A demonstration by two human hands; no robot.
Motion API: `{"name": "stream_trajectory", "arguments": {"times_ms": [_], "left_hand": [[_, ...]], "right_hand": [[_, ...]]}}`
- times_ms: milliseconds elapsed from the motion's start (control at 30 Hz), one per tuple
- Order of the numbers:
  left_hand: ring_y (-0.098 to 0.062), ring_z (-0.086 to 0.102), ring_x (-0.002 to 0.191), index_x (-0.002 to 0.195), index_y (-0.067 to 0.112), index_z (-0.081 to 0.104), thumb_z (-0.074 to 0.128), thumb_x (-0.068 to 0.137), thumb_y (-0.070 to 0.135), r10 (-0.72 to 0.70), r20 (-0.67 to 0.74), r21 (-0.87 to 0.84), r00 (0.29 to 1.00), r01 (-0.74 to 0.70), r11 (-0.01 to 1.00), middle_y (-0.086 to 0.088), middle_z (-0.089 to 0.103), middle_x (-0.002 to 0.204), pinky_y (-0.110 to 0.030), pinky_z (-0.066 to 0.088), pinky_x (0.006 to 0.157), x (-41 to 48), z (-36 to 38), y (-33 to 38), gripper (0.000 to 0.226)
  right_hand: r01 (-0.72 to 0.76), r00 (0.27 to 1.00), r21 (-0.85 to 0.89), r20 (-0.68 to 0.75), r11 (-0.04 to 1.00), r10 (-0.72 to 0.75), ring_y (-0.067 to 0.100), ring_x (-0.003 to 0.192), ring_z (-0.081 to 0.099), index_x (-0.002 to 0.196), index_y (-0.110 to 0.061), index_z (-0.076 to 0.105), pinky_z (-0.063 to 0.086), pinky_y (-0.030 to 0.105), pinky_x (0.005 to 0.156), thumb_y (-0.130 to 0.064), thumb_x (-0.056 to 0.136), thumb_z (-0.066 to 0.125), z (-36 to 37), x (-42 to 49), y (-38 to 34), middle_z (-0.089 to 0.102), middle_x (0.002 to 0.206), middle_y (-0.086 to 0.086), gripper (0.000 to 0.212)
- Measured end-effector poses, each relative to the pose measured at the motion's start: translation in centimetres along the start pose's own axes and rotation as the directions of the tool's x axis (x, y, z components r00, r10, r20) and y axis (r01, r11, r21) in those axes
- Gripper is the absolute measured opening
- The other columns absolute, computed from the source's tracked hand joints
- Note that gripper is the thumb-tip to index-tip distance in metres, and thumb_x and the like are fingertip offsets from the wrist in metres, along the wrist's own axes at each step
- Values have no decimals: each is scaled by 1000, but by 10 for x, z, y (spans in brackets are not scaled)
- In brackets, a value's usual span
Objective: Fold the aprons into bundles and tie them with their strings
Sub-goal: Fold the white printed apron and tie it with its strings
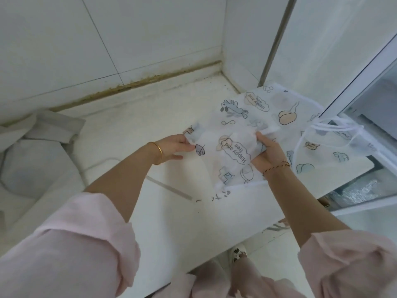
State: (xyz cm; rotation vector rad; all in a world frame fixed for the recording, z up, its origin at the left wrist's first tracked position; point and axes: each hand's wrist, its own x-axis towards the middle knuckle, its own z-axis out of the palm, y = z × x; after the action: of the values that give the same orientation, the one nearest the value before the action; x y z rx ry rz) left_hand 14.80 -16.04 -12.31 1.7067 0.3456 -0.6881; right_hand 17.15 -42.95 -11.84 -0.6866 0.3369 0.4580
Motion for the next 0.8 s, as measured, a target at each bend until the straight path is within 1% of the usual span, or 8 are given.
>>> {"name": "stream_trajectory", "arguments": {"times_ms": [167, 300, 367, 467, 533, 633, 733, 800], "left_hand": [[-15, 58, 98, 123, 22, 43, 56, 87, -7, 204, -22, -302, 979, -201, 932, 1, 52, 113, -35, 49, 94, -8, -2, 16, 48], [-15, 60, 98, 125, 19, 49, 55, 87, -10, 241, 55, -201, 969, -226, 953, 0, 58, 107, -32, 52, 91, -22, -18, 15, 49], [-16, 61, 100, 121, 22, 53, 55, 86, -10, 245, 82, -210, 966, -224, 952, 1, 61, 107, -32, 53, 89, -30, -24, 13, 48], [-18, 62, 97, 108, 16, 57, 63, 83, -4, 217, 85, -203, 972, -197, 959, -2, 63, 104, -31, 52, 90, -38, -32, 10, 32], [-15, 65, 93, 105, 13, 60, 69, 76, 5, 196, 87, -168, 977, -180, 969, -3, 66, 100, -29, 53, 89, -45, -39, 4, 31], [-10, 65, 80, 93, 16, 66, 66, 84, 5, 186, -8, -20, 983, -186, 982, -1, 68, 90, -19, 55, 75, -56, -43, -3, 14], [-9, 54, 63, 66, 22, 67, 64, 84, 7, 246, -169, -191, 954, -277, 942, 5, 64, 68, -15, 51, 62, -62, -50, -11, 23], [-7, 43, 50, 66, 18, 62, 66, 80, 13, 245, -173, -340, 954, -291, 894, 4, 55, 61, -15, 46, 53, -67, -56, -17, 15]], "right_hand": [[-34, 999, 4, 41, 999, 33, 32, 117, 57, 130, -7, 53, 48, 51, 94, -6, 33, 94, 4, 8, 7, 60, 127, 18, 105], [-29, 999, -32, 22, 999, 30, 31, 117, 57, 131, -7, 52, 48, 51, 94, -8, 30, 95, 9, 11, 15, 59, 128, 17, 110], [-17, 1000, -46, 21, 999, 18, 30, 113, 61, 130, -4, 53, 51, 49, 90, -6, 38, 92, 18, 8, 19, 62, 123, 17, 100], [26, 999, -61, -27, 998, -28, 26, 106, 64, 129, -3, 52, 52, 42, 91, -3, 72, 66, 32, 11, 23, 65, 116, 16, 58], [11, 999, -103, -41, 995, -16, 29, 120, 55, 134, -2, 49, 42, 45, 104, -5, 80, 57, 41, 17, 29, 56, 131, 18, 55], [-2, 1000, -130, -30, 991, -2, 30, 125, 51, 136, -2, 46, 36, 49, 108, -5, 84, 55, 56, 25, 35, 50, 137, 18, 53], [28, 1000, -112, 0, 993, -28, 30, 125, 51, 136, -1, 46, 38, 48, 107, 0, 84, 55, 71, 29, 42, 52, 135, 19, 53], [47, 999, -128, 2, 991, -47, 30, 124, 51, 135, 1, 47, 39, 48, 107, 1, 88, 51, 81, 32, 45, 52, 134, 19, 46]]}}
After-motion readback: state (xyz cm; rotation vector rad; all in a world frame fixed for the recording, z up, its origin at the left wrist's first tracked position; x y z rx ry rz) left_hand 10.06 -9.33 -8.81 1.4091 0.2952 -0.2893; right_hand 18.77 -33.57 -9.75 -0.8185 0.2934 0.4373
